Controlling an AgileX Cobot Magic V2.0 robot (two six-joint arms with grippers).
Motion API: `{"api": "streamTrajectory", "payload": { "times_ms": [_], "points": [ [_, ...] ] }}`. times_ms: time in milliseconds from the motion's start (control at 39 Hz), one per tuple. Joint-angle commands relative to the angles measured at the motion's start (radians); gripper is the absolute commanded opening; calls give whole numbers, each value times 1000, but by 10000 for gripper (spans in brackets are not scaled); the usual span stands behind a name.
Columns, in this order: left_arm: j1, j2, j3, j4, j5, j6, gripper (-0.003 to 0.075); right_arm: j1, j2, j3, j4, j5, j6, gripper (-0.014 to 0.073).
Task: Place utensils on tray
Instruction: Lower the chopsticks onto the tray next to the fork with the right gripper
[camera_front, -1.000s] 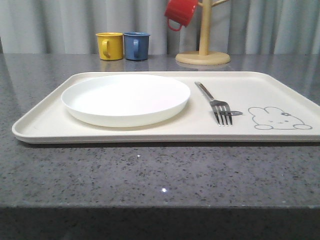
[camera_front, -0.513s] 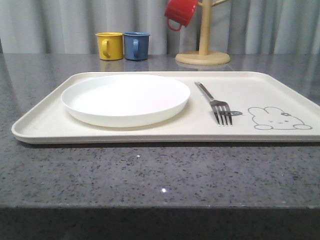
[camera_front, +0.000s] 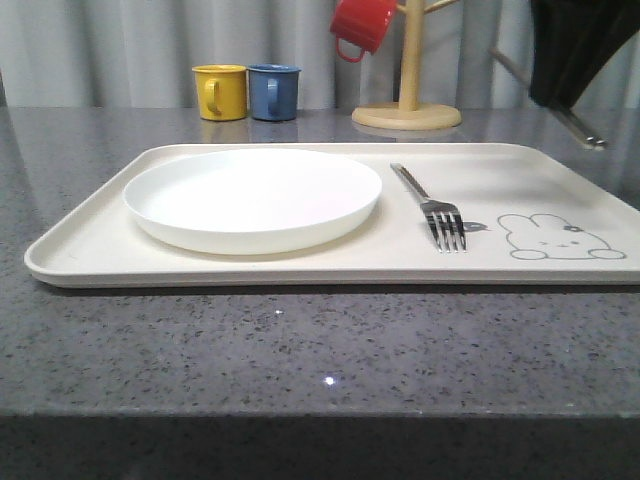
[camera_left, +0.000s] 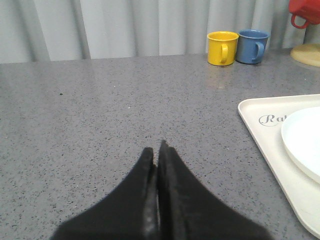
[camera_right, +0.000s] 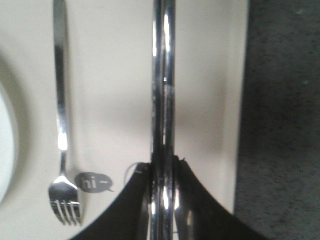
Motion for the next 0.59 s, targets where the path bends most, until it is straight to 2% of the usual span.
{"api": "streamTrajectory", "payload": {
  "times_ms": [0, 564],
  "points": [
    [-5, 10, -29, -2, -81, -1, -18, 33, -7, -38, 4, 101, 32, 6],
    [-5, 10, -29, -2, -81, -1, -18, 41, 62, -35, 65, 101, 65, 6]
  ]
}}
